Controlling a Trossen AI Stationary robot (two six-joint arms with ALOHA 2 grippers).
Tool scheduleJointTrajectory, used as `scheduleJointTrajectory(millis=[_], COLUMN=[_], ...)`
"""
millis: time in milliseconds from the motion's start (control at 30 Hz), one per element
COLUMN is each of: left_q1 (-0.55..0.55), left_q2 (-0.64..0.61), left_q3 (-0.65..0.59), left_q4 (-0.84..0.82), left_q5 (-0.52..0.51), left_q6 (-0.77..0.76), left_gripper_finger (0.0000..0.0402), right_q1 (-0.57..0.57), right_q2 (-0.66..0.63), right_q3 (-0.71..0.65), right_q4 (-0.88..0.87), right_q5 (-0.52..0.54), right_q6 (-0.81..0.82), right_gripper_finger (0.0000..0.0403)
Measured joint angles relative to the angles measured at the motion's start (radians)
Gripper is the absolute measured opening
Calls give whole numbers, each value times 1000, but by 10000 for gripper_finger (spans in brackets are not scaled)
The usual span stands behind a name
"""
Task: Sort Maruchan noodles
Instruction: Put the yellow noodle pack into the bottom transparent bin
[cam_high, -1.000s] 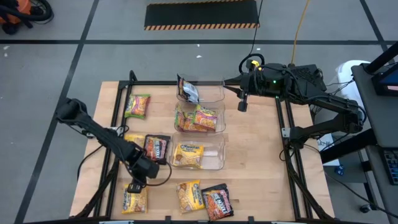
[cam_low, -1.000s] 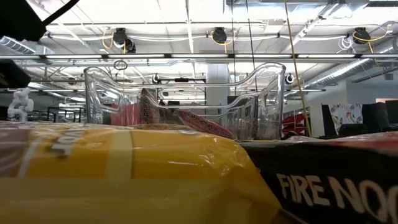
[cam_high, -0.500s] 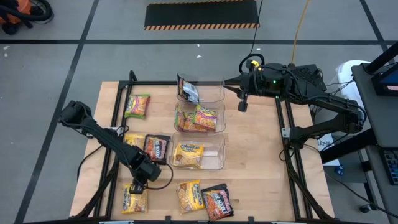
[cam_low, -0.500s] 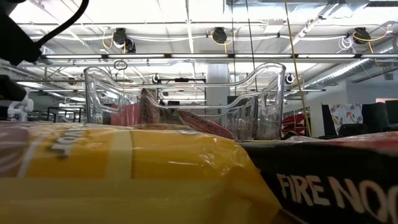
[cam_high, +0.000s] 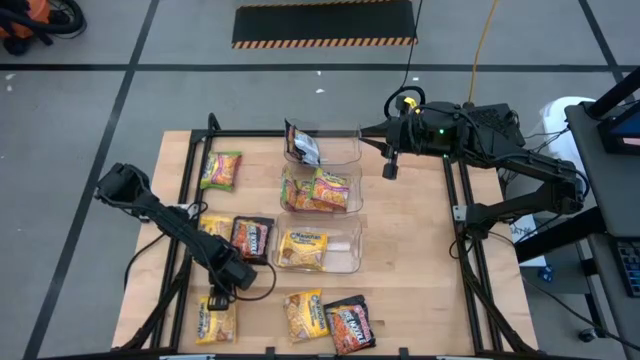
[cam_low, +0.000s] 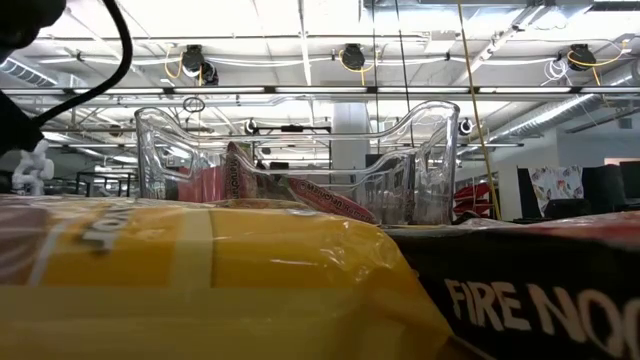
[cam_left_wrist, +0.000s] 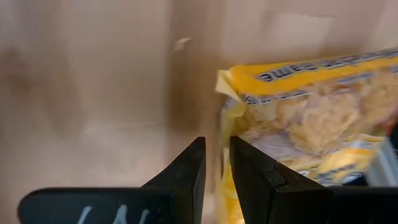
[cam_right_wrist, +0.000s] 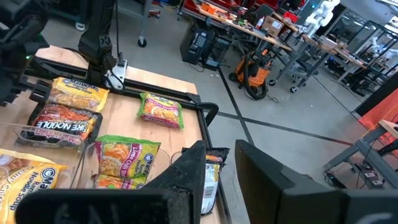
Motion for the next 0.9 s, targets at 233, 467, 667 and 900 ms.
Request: scheduleJointTrajectory(millis=[233, 467, 667, 900], left_q1=[0, -3, -18, -24], left_q2=[0, 0, -3, -4], left_q3=[-2, -39, -84, -102], left_q4=[101, 191, 212, 216], left_q5=[20, 12, 13, 10], left_q6=[0, -41, -97, -157], left_gripper_finger=[78, 78, 78, 75], right_q1=[0, 0, 0, 0], right_q2=[0, 0, 0, 0], right_q3=[0, 0, 0, 0], right_q4=[0, 0, 0, 0], right_q5=[0, 0, 0, 0], right_q6=[0, 0, 0, 0], right_gripper_finger=[82, 82, 82, 82])
